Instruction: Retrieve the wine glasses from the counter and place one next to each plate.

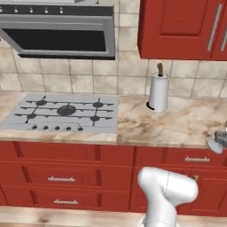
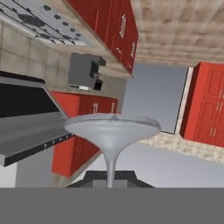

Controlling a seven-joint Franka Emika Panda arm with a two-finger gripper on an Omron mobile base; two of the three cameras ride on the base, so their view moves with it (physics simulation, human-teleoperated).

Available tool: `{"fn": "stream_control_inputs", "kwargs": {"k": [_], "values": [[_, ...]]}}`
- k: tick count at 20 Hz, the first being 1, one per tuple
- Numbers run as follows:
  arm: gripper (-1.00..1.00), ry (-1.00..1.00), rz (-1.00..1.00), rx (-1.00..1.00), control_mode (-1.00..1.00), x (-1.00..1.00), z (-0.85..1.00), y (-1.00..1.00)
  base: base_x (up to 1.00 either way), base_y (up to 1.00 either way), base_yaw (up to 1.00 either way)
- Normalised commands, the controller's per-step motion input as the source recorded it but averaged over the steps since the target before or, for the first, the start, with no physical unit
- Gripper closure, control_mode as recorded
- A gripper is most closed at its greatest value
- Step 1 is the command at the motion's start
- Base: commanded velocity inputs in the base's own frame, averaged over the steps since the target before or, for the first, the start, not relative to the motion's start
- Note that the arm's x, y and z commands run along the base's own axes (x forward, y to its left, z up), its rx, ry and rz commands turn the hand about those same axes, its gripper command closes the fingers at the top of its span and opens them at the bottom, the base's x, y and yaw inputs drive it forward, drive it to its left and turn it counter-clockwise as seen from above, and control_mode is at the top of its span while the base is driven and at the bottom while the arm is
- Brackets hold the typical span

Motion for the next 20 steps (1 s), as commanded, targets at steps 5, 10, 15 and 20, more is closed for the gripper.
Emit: {"fn": "stream_control_inputs", "kwargs": {"k": [5, 10, 15, 20], "values": [[1.0, 0.0, 0.0, 0.0, 1.0, 0.0, 0.0, 0.0, 0.0, 0.82, 0.77], [1.0, 0.0, 0.0, 0.0, 1.0, 0.0, 0.0, 0.0, 0.01, 0.37, 0.91], [1.0, 0.0, 0.0, 0.0, 1.0, 0.0, 0.0, 0.0, 0.04, 0.4, 0.89], [1.0, 0.0, 0.0, 0.0, 1.0, 0.0, 0.0, 0.0, 0.05, 0.41, 0.88]]}}
